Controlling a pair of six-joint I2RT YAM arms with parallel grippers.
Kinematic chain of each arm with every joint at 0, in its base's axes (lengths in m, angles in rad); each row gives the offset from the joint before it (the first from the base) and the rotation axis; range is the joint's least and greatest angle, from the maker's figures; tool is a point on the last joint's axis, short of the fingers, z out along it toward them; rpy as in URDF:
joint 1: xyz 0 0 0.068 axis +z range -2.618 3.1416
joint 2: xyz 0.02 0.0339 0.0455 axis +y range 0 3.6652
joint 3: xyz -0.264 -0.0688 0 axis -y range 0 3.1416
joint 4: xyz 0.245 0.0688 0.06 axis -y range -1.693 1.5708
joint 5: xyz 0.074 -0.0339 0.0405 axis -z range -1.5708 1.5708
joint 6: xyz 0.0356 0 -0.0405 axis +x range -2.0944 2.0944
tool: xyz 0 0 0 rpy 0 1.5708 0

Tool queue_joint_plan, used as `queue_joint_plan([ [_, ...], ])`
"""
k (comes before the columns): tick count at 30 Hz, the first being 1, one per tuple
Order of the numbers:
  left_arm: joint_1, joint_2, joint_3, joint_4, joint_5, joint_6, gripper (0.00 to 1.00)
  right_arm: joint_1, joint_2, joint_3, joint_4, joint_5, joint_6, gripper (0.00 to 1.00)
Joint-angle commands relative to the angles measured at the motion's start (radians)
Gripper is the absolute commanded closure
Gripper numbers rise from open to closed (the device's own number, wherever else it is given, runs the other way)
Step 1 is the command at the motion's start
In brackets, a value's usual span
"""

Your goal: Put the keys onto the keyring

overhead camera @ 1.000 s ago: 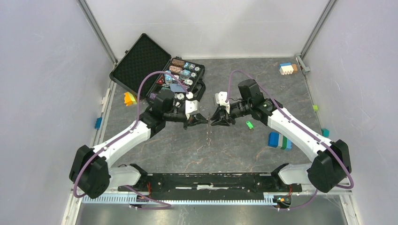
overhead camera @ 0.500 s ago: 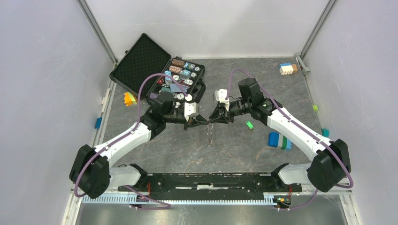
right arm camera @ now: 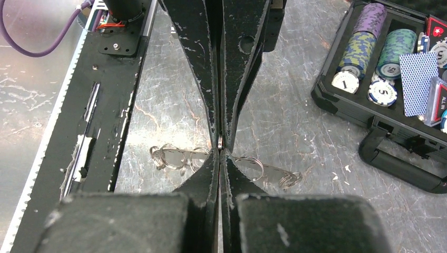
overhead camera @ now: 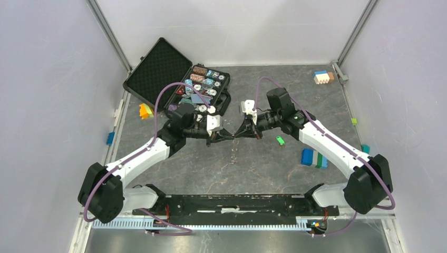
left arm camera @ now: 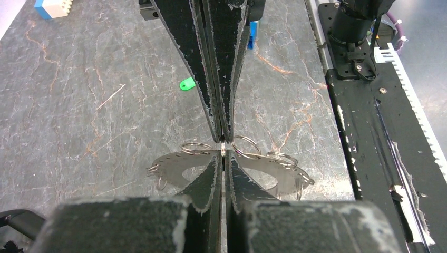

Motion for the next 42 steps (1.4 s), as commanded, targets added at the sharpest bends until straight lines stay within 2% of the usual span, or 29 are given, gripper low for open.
queue_joint_plan([
  [1,0.0,-0.015,0.0,0.072,0.025,-0.023,0.98,-0.001,0.001,0.016,0.04,-0.015,0.007,1.0],
  [19,-0.001,0.029,0.012,0.084,-0.017,-0.037,0.98,0.02,0.003,0.077,-0.004,0.136,-0.003,1.0],
  [20,-0.001,0.027,0.008,0.102,-0.026,-0.056,0.98,0.02,0.0,0.076,-0.003,0.156,-0.006,0.95],
  [22,0.004,0.023,0.007,0.124,-0.043,-0.083,0.98,0.019,-0.01,0.079,-0.001,0.195,-0.006,0.71],
  [23,0.008,0.021,0.006,0.135,-0.048,-0.099,0.98,0.019,-0.02,0.08,-0.001,0.211,-0.009,0.47],
  [24,0.015,0.02,0.004,0.149,-0.052,-0.117,0.98,0.02,-0.031,0.082,-0.001,0.231,-0.012,0.3],
  [25,0.022,0.019,-0.002,0.173,-0.053,-0.133,0.98,0.018,-0.042,0.083,-0.004,0.248,-0.018,0.24],
  [26,0.032,0.017,-0.011,0.199,-0.052,-0.152,0.98,0.017,-0.05,0.083,-0.01,0.258,-0.024,0.22],
  [30,0.059,0.008,-0.028,0.264,-0.036,-0.208,0.98,-0.006,-0.093,0.026,0.014,0.233,-0.033,0.22],
  [35,0.07,0.009,-0.044,0.335,-0.015,-0.266,0.98,-0.036,-0.112,-0.033,0.049,0.108,-0.009,0.31],
  [38,0.083,0.005,-0.046,0.376,-0.026,-0.304,0.98,-0.067,-0.115,-0.101,0.145,0.041,0.075,0.33],
  [42,0.094,-0.001,-0.041,0.393,-0.01,-0.321,0.98,-0.108,-0.091,-0.21,0.359,-0.084,0.255,0.34],
])
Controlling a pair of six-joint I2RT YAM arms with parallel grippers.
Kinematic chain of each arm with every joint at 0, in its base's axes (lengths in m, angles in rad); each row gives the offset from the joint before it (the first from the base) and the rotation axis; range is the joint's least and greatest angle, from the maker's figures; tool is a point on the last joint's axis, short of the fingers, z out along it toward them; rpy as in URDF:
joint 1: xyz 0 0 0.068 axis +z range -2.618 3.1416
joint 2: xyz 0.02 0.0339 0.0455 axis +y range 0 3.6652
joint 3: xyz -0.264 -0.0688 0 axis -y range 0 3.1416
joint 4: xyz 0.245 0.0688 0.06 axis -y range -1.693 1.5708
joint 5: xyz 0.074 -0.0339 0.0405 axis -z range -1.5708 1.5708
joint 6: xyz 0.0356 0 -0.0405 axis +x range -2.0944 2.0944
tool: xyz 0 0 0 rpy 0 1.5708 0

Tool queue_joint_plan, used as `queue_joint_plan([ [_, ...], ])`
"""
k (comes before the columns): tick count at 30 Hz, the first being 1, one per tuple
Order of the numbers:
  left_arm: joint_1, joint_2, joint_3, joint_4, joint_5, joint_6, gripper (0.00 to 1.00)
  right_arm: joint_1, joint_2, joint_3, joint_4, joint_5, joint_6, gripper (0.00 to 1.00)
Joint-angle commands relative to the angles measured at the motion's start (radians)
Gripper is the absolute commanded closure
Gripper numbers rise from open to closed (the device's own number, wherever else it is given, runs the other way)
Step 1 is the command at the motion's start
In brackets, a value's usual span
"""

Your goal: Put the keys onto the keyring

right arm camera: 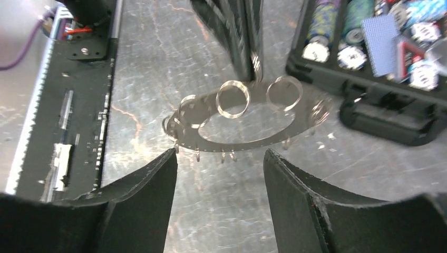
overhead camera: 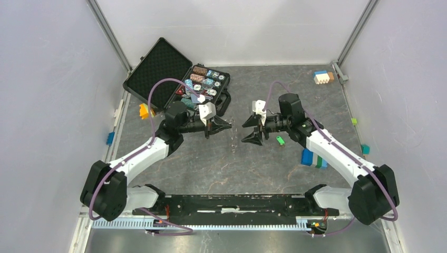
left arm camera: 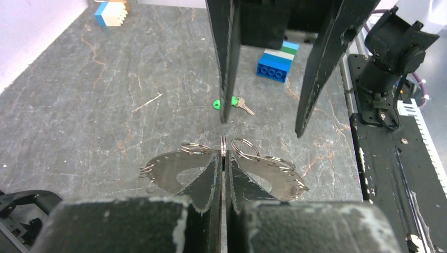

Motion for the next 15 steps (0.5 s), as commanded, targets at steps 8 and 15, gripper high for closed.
queue_joint_plan([
  [8,0.011,-0.026,-0.006,0.119,0.024,-0.056,0.98,-0.042,0.089,-0.148,0.552,-0.295,0.48,0.34],
  [15,0.011,-0.026,-0.009,0.112,0.017,-0.041,0.98,-0.04,0.165,-0.18,0.818,-0.329,0.741,0.35],
])
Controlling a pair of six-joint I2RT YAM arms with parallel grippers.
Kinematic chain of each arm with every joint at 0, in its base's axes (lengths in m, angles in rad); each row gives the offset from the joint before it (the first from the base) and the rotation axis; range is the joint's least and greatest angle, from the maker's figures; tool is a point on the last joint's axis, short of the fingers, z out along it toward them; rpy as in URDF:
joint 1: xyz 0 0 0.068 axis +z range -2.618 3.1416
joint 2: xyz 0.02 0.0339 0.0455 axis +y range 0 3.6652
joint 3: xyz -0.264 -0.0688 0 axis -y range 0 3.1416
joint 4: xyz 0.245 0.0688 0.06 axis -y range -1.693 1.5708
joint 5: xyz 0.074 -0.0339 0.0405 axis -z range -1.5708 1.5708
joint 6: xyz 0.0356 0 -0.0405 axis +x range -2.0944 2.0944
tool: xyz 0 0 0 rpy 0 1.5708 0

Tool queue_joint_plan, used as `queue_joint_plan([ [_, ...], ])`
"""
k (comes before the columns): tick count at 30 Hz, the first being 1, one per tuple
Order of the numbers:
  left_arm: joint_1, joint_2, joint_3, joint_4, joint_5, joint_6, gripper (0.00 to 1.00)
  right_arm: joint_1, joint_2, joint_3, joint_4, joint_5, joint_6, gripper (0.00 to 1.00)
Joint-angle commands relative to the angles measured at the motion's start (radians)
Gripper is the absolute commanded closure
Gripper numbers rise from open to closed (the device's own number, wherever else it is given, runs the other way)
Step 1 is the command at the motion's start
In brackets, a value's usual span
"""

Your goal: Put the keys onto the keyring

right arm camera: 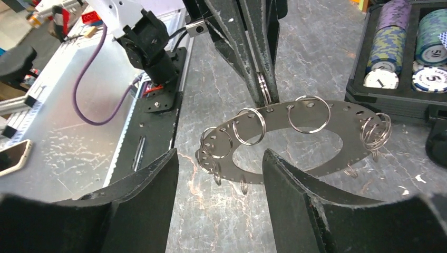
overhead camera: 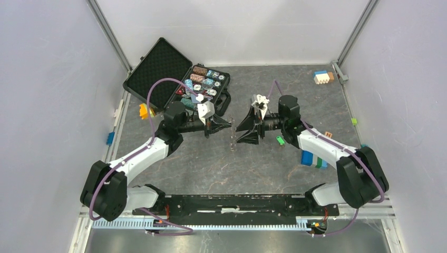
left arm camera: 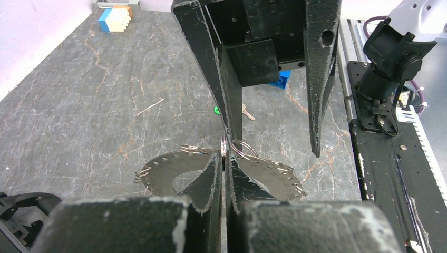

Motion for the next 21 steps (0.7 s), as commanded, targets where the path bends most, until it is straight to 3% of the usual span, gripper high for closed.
queue_joint_plan([
  [1,0.002,-0.023,-0.002,0.06,0.013,-0.001,0.98,0.003,0.033,-0.022,0.258,-0.057,0.208,0.36],
  [7,0.002,-0.019,-0.002,0.059,0.013,0.003,0.98,0.004,0.049,-0.027,0.273,-0.056,0.22,0.39],
  [14,0.002,-0.018,-0.004,0.055,-0.028,0.012,0.98,0.021,0.068,-0.024,0.291,-0.053,0.242,0.53],
  [21,0.001,-0.02,-0.003,0.051,-0.028,0.015,0.98,0.024,0.096,-0.02,0.305,-0.044,0.254,0.5],
])
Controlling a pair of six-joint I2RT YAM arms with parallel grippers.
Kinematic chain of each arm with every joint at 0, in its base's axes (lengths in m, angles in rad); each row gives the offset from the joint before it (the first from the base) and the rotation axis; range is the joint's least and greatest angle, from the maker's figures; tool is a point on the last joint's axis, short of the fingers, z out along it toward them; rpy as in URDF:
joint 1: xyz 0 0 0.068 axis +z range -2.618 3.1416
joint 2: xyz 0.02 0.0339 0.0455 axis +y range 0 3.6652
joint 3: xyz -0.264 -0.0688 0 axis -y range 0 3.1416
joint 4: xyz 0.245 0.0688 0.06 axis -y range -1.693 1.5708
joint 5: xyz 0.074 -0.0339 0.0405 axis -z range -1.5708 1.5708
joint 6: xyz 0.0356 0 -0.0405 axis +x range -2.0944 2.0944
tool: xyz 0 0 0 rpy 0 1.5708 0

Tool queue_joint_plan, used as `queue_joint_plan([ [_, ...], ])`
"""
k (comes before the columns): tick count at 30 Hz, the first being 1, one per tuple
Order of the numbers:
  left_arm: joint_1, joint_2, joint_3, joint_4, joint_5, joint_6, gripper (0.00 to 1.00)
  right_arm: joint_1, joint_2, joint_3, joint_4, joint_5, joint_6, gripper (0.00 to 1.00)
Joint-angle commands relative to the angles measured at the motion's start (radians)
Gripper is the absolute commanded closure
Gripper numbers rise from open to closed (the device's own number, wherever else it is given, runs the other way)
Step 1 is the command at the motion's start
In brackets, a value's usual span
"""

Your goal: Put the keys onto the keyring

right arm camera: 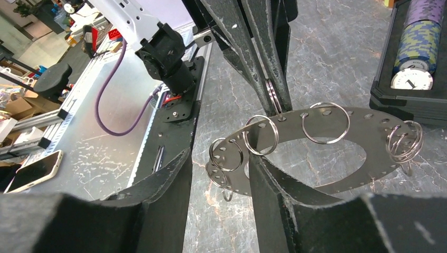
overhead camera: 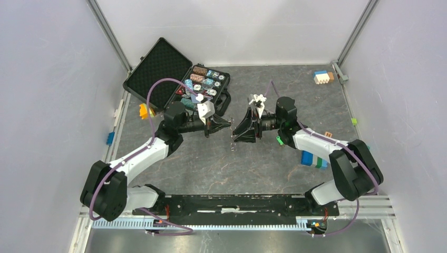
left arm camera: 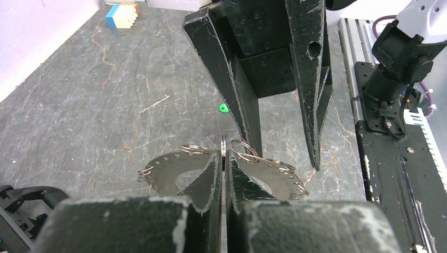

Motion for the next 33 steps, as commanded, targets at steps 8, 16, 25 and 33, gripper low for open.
queue_joint_plan([
  [8,0.002,-0.022,-0.009,0.048,-0.019,0.034,0.98,0.004,0.005,0.009,0.053,-0.02,0.014,0.7],
  [16,0.002,-0.026,-0.008,0.035,-0.042,0.048,0.98,0.002,0.002,0.011,0.048,-0.017,0.014,0.99],
  [25,0.002,-0.029,-0.007,0.022,-0.049,0.055,0.98,-0.003,-0.037,0.084,-0.28,0.037,-0.264,0.95],
  [33,0.001,-0.011,0.062,-0.077,-0.088,-0.005,0.98,0.002,-0.136,0.254,-0.767,0.192,-0.729,0.69],
])
